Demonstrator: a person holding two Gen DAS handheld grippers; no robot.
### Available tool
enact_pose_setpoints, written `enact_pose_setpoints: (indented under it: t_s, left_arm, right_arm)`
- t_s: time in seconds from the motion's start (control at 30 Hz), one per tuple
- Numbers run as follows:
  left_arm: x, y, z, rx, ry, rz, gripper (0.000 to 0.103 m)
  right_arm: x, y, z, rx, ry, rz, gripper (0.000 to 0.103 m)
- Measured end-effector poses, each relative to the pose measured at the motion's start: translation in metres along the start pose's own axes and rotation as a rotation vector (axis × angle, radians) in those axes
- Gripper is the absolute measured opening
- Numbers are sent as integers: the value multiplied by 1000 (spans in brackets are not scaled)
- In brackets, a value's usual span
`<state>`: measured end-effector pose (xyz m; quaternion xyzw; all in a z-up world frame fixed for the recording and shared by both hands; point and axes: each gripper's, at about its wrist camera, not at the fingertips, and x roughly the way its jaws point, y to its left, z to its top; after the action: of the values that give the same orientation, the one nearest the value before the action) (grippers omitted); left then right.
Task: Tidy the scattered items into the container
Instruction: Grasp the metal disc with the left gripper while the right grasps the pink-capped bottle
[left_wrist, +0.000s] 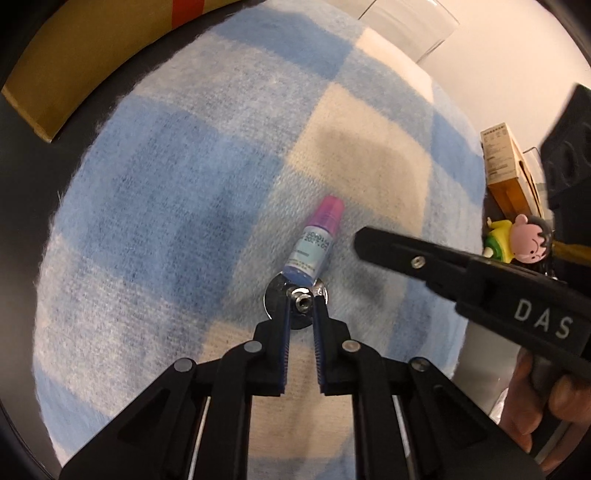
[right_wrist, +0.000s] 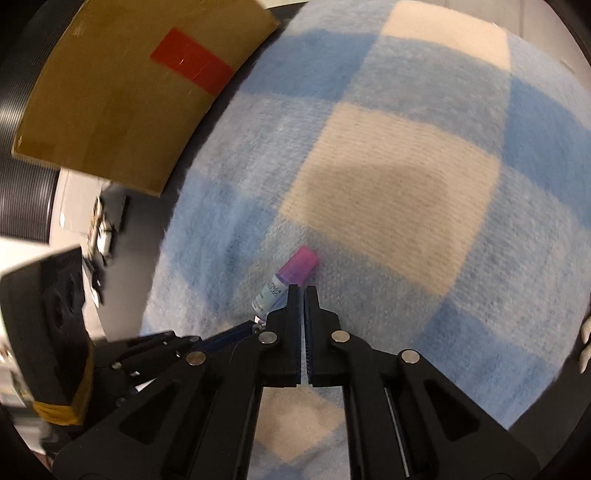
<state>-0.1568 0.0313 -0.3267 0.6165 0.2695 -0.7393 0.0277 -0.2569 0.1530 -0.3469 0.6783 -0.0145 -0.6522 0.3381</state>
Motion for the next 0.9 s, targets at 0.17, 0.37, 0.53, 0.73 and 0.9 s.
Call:
enact_pose_setpoints:
  t_s: [0.17,0.37,0.53,0.73,0.9]
  left_arm:
    - [-3,1,-3,15,-2,1,11]
    - [-8,13,-8,-14,11,-2,11]
    - [-12,21,-10,-33,9,-4,10]
    - [-24,21,-7,-17,-7,-26,10]
    - [-44,22,-1,9,-32,-51,10]
  right_arm:
    - [17,5,3,34,20,31,17]
    - [35,16,3,48,40,10,38]
    - [37,27,4,5,20,-49,19]
    - [18,31,-1,32,-14,-52,19]
    - [-9,39,-6,53,-53,-71,19]
